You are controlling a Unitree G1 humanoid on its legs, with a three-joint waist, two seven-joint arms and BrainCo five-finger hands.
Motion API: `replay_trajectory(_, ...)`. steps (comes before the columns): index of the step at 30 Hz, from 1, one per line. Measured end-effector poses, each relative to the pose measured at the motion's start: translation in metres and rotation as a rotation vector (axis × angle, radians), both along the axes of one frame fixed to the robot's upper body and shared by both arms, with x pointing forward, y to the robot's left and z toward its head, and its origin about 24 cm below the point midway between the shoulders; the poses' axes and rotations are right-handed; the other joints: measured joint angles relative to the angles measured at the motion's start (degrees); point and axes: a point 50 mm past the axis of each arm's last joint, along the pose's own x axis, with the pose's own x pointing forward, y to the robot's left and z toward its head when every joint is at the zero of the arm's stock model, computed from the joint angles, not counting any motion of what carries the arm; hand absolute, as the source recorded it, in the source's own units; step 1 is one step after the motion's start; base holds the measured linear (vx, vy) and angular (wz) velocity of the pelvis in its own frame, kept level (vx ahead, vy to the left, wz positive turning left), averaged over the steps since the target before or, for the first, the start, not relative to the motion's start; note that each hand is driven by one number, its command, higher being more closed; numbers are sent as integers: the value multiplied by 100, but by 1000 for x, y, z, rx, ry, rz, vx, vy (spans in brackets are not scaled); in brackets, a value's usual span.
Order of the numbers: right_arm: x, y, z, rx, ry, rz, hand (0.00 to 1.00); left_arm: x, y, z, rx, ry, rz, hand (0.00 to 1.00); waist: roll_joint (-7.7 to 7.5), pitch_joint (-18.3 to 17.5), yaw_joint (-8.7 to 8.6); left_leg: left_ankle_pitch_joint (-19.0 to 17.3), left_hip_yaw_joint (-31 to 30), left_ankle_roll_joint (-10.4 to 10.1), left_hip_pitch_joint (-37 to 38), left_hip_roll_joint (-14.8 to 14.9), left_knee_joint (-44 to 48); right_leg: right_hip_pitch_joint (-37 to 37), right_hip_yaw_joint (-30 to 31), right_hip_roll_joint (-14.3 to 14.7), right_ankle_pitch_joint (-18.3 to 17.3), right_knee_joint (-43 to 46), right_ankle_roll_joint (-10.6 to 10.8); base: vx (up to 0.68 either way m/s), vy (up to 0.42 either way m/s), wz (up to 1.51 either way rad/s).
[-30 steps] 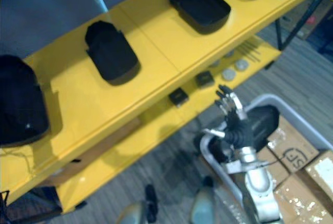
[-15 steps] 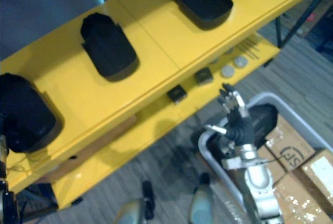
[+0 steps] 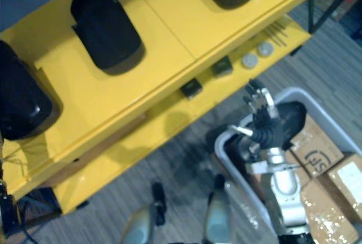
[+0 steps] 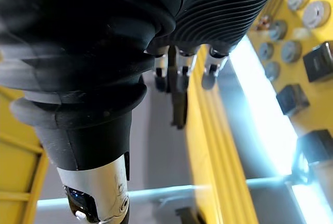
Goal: Walk over and take plastic housings, then place them on the shelf
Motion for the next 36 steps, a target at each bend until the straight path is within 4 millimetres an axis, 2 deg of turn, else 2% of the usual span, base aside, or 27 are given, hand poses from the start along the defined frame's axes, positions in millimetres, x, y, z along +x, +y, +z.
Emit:
replay_trajectory(3,-1,0,-1,0,5,-1,0,0,0,3,23,35,-28,100,-24,13,-9,-9,28,3,21,2,1,1,26,4,0,10,0,-1,-3,-5)
replay_trajectory(4,-1,0,-2,-1,10,-1,0,0,0,2,19,43,-36,0,-23,13,-8,-9,31,3,26,2,2,1,29,4,0,17,0,0,0,0)
replay_trajectory(12,-5,-2,-7,-1,34,-6,0,-7,7,-16,-70,152,-10,0,-23,13,-9,-8,39,3,57,4,6,8,41,5,-1,53,-1,-1,-2,-1)
replay_trajectory(14,-5,-2,-9,1,42,-9,0,-13,11,-17,-29,110,106,0,-23,13,-18,-8,65,4,123,4,3,42,68,10,-1,65,0,-16,-17,-7)
replay_trajectory(19,-7,-4,-15,13,69,-38,0,-17,14,-11,17,13,223,0,-22,12,-15,-8,29,4,150,1,2,91,41,9,-1,50,0,0,-3,2)
replay_trajectory(21,-8,-6,-19,31,59,-93,0,-20,9,16,147,-305,364,0,-25,10,-6,-5,15,7,160,-6,-4,101,38,7,-1,50,0,0,0,0)
replay_trajectory(22,-8,-6,-19,35,57,-100,0,-21,7,26,184,-389,382,0,-25,10,-7,-5,13,7,173,-7,-6,113,38,7,-1,49,0,0,0,0)
replay_trajectory(24,-9,-5,-20,40,44,-120,0,-24,-4,59,241,-682,393,0,-23,2,-22,-5,-8,7,267,-11,-24,223,29,7,-1,18,0,0,0,0)
replay_trajectory(25,-10,-3,-20,42,33,-129,0,-25,-13,77,263,-849,352,0,-13,-9,-37,-5,-15,7,334,-13,-51,294,22,8,0,-20,1,0,0,0)
replay_trajectory(27,-12,-2,-22,48,28,-139,0,-29,-29,98,285,-1041,252,0,17,-71,-78,2,-26,16,400,-24,-119,362,5,7,12,-71,13,0,0,0)
replay_trajectory(29,-14,1,-26,65,42,-140,0,-34,-51,109,314,-1187,107,0,64,-259,-101,31,-23,39,523,-43,-263,446,-5,7,19,-154,26,31,2,-2)
replay_trajectory(30,-15,1,-28,64,49,-143,0,-37,-57,108,318,-1220,59,0,88,-352,-117,34,-25,42,540,-46,-301,469,-19,7,22,-192,31,92,2,4)
replay_trajectory(32,-22,3,-36,60,80,-157,0,-51,-85,93,309,-1301,-101,0,214,-604,-155,34,-41,43,769,-48,-458,760,-122,13,35,-388,52,129,6,4)
replay_trajectory(33,-23,3,-38,61,86,-157,0,-56,-88,86,304,-1307,-127,0,242,-651,-152,34,-43,43,839,-49,-498,826,-132,16,35,-431,52,90,9,5)
replay_trajectory(34,-26,4,-41,50,98,-164,0,-71,-93,66,285,-1302,-154,0,334,-837,-141,34,-69,43,864,-47,-551,909,-184,26,51,-551,77,76,8,8)
replay_trajectory(35,-28,4,-43,43,102,-169,0,-76,-94,59,275,-1290,-155,0,367,-883,-127,34,-94,43,888,-46,-588,948,-220,27,56,-589,81,82,7,24)
replay_trajectory(36,-31,2,-46,46,115,-184,0,-86,-96,42,254,-1256,-153,0,409,-926,-117,34,-213,43,932,-44,-611,1098,-314,27,60,-676,88,55,4,26)
